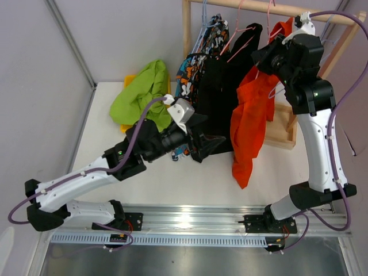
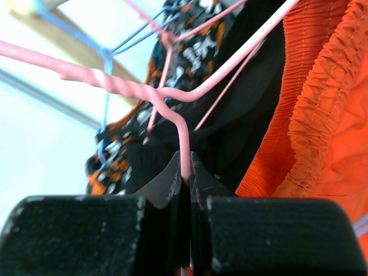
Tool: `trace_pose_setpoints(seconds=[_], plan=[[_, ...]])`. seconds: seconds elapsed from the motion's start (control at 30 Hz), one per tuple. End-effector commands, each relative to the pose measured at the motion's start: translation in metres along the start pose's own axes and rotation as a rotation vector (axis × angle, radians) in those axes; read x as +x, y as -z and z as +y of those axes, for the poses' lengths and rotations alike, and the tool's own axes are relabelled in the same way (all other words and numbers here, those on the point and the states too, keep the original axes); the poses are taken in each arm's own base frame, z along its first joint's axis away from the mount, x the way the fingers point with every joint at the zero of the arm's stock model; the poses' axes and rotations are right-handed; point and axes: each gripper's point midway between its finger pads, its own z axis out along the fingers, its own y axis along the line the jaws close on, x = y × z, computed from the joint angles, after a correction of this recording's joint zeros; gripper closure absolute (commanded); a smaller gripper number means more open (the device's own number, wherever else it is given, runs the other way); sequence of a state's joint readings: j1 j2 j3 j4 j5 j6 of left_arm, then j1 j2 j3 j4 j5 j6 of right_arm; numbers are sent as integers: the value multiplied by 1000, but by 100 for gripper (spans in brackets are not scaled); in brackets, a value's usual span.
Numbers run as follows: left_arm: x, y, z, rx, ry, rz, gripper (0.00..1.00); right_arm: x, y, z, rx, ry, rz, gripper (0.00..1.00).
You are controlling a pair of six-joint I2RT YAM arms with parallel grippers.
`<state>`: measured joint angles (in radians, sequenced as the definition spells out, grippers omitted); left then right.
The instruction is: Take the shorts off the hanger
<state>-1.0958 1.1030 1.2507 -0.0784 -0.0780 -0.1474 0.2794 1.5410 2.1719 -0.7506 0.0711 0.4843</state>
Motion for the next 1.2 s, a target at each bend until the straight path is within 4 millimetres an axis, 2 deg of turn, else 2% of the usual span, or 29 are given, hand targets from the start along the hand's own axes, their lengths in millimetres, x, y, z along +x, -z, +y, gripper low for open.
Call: trace_pose_setpoints(seconds=[0.0,0.03,0.1,0.13,0.23,0.37,0.43,0.47,0.5,0.57,0.6,0.63,0.67,0.7,0.73,0.77,0.8,0.9,0.97,1.0,1.03,1.07,1.1,1.13,1.17], plan=[[-47,-19,-34,116,-24,-157,1,-44,38,38,-129,-37,-163,100],[-38,-31,-37,128,-30,-146,1,-42,42,39,-133,-37,-157,100],[-37,-40,-45,167,-35,-163,1,-37,46,45,-139,-33,-150,100],[-30,-50,-47,176,-34,-159,1,-34,46,44,-138,-31,-145,100],[-30,-60,-56,214,-21,-168,1,-34,51,44,-133,-24,-145,100],[-11,-75,-68,240,-14,-152,1,-34,54,44,-134,-19,-141,100],[-1,-86,-66,224,-19,-142,1,-36,59,45,-142,-22,-142,100],[-4,-86,-64,211,-18,-151,1,-36,59,46,-145,-26,-140,100],[5,-94,-62,201,-27,-138,1,-37,63,47,-152,-28,-142,100],[3,-101,-59,180,-35,-149,4,-37,68,50,-168,-36,-138,100],[8,-108,-60,178,-44,-139,9,-38,72,52,-179,-40,-137,100],[10,-111,-56,162,-48,-135,30,-37,74,52,-181,-43,-131,100],[5,-116,-51,124,-52,-142,41,-36,75,54,-191,-47,-125,100],[10,-123,-47,100,-59,-127,52,-36,78,54,-195,-52,-123,100],[6,-125,-45,82,-60,-131,82,-38,83,55,-199,-53,-123,100],[8,-127,-38,45,-60,-129,93,-38,85,57,-210,-60,-118,100],[9,-129,-35,27,-60,-124,100,-38,87,58,-212,-61,-117,100],[22,-127,-32,13,-55,-103,100,-42,95,58,-211,-60,-123,100],[27,-120,-36,31,-36,-90,100,-47,94,54,-187,-59,-141,100],[38,-116,-37,31,-31,-70,100,-50,93,50,-173,-57,-150,100],[42,-106,-46,53,-18,-74,100,-56,94,50,-173,-56,-163,100],[44,-101,-52,66,6,-75,100,-55,86,49,-165,-54,-156,100],[59,-95,-53,59,15,-53,100,-59,83,43,-147,-55,-161,100],[73,-87,-65,80,24,-36,100,-61,82,43,-151,-57,-162,100],[70,-80,-71,87,44,-51,100,-64,77,42,-150,-59,-165,100]])
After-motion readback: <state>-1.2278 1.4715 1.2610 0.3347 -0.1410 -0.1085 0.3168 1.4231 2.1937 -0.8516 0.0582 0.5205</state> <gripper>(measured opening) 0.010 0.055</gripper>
